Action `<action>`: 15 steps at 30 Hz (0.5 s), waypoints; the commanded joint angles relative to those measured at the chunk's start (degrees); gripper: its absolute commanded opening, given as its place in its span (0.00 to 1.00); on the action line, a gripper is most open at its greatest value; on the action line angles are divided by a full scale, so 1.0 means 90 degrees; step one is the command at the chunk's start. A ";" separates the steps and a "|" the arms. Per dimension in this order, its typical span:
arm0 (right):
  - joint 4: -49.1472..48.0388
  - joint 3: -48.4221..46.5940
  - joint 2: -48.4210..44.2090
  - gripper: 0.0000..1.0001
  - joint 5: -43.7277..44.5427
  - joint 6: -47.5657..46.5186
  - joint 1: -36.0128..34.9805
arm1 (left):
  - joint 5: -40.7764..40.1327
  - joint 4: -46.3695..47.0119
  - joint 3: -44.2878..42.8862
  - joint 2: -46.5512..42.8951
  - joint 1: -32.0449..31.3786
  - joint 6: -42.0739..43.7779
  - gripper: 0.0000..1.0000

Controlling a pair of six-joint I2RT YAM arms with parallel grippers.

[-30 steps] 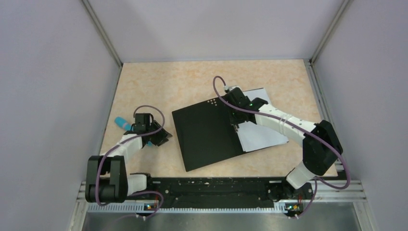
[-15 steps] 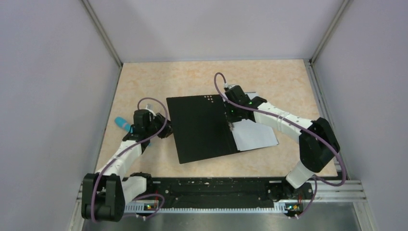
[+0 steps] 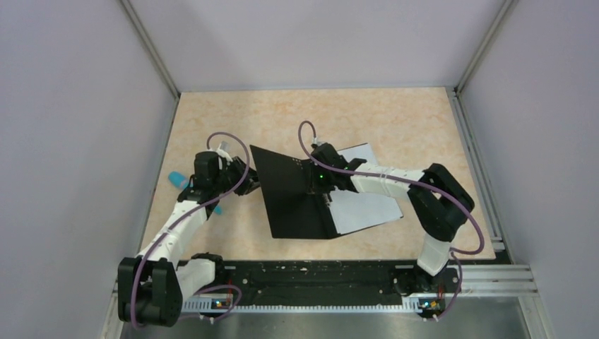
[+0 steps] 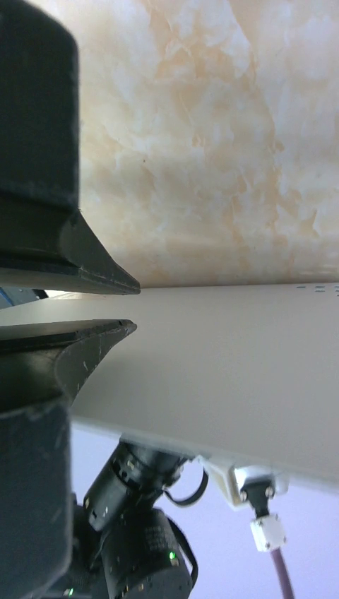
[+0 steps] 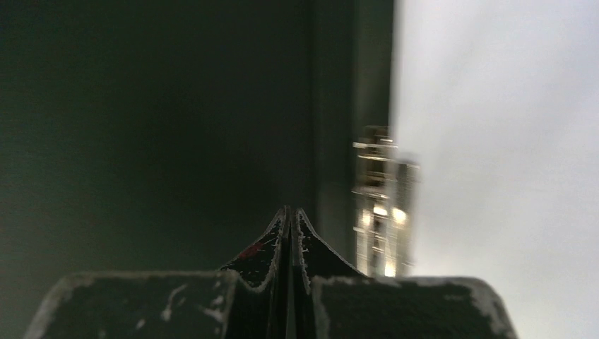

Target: Put the files into the folder

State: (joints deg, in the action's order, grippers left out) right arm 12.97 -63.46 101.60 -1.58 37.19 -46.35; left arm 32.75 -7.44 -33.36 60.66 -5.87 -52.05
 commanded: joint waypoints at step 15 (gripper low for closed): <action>0.0035 -0.0302 -0.1376 0.16 0.0384 0.0162 0.0467 | -0.0146 0.0215 -0.1382 0.0740 -0.1060 0.0061 0.25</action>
State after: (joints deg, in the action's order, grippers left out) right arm 11.16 -64.97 99.57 -0.54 41.39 -46.83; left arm 32.36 -8.21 -39.68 65.69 -11.38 -51.18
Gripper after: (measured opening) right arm 0.108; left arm 0.248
